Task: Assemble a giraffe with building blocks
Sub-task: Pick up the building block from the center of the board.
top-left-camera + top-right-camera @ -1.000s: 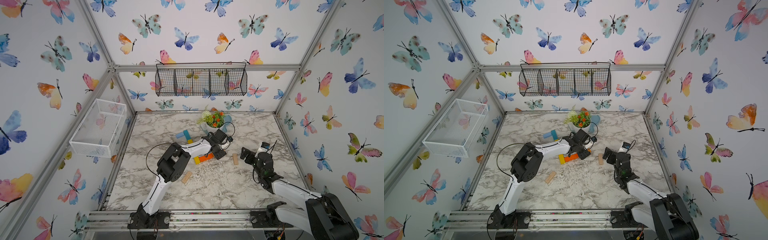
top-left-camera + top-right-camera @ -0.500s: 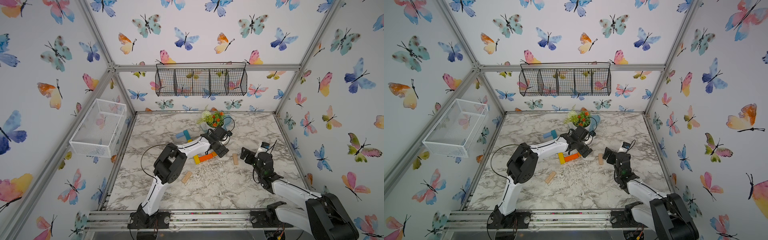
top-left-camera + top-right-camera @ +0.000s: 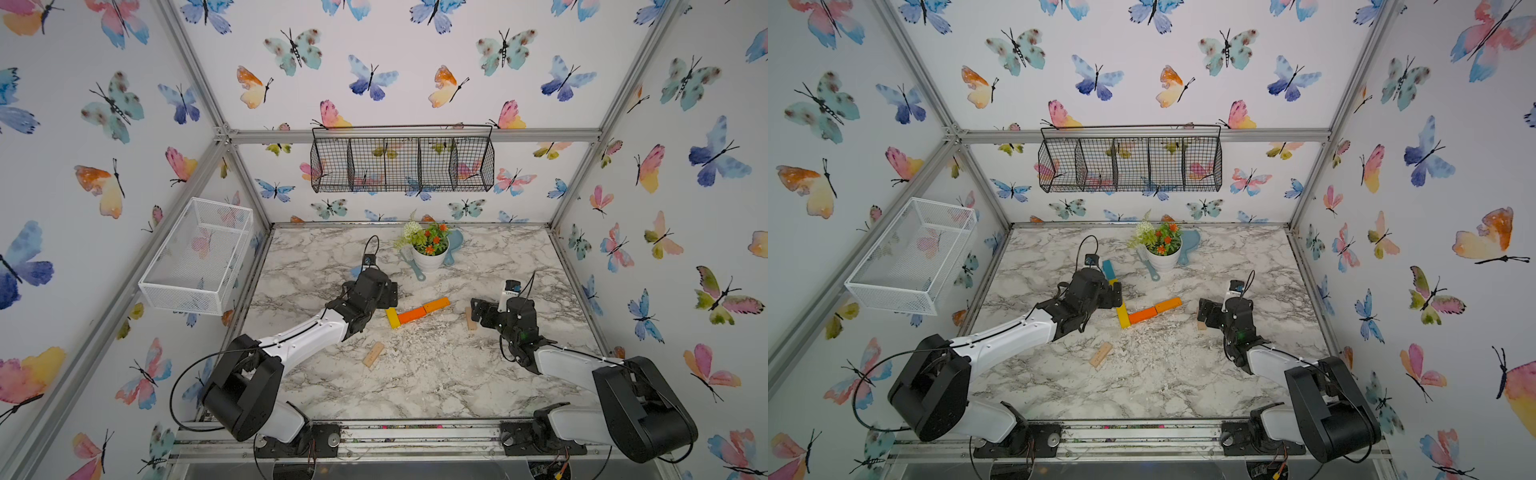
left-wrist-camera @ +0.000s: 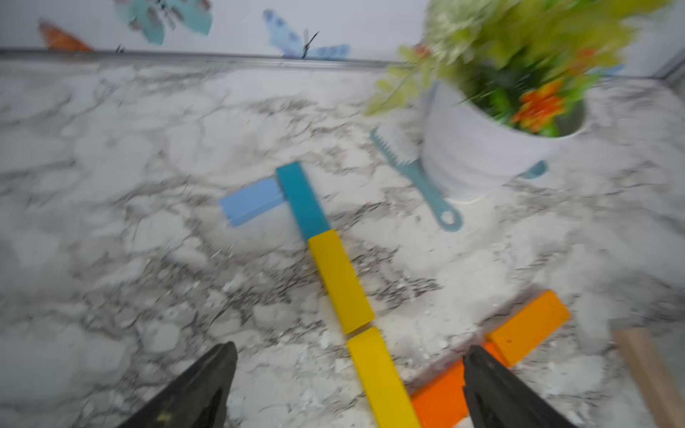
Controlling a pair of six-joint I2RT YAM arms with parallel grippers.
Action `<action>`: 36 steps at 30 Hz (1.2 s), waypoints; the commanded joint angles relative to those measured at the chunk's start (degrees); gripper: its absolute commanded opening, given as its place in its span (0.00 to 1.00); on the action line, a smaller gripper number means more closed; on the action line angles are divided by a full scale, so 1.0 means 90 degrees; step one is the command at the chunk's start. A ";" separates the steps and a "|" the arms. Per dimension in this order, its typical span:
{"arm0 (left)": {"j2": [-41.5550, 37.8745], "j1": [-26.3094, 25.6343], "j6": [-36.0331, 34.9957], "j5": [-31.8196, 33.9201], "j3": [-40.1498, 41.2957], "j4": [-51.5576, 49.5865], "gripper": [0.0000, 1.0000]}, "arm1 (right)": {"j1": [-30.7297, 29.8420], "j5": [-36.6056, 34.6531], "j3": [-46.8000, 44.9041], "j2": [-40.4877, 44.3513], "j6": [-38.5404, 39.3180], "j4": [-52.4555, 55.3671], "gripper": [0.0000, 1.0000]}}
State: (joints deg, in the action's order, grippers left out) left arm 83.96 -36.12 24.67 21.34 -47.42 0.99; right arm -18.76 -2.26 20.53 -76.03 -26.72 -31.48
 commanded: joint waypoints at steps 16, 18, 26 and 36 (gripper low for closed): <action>-0.0847 0.0277 0.0112 -0.0947 0.1779 0.1777 0.98 | 0.0015 0.0920 0.0290 -0.0399 0.0384 0.0236 0.96; -0.0920 0.0274 -0.0272 -0.1357 0.1683 0.1480 0.98 | 0.0015 0.1092 0.0277 -0.0444 0.0362 0.0159 0.96; -0.1963 0.0234 -0.0687 -0.2306 0.2088 0.0171 0.84 | 0.0005 0.1538 -0.0022 0.0071 0.0312 -0.0181 0.98; -0.1075 -0.0924 -0.0307 -0.1346 0.1657 -0.1046 0.67 | -0.0342 0.2206 0.0072 -0.0119 0.0323 -0.0399 0.95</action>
State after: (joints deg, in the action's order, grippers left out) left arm 71.81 -43.13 21.06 6.33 -30.55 -2.57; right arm -20.10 16.95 20.47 -76.55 -24.47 -34.85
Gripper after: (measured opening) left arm 0.680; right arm 0.950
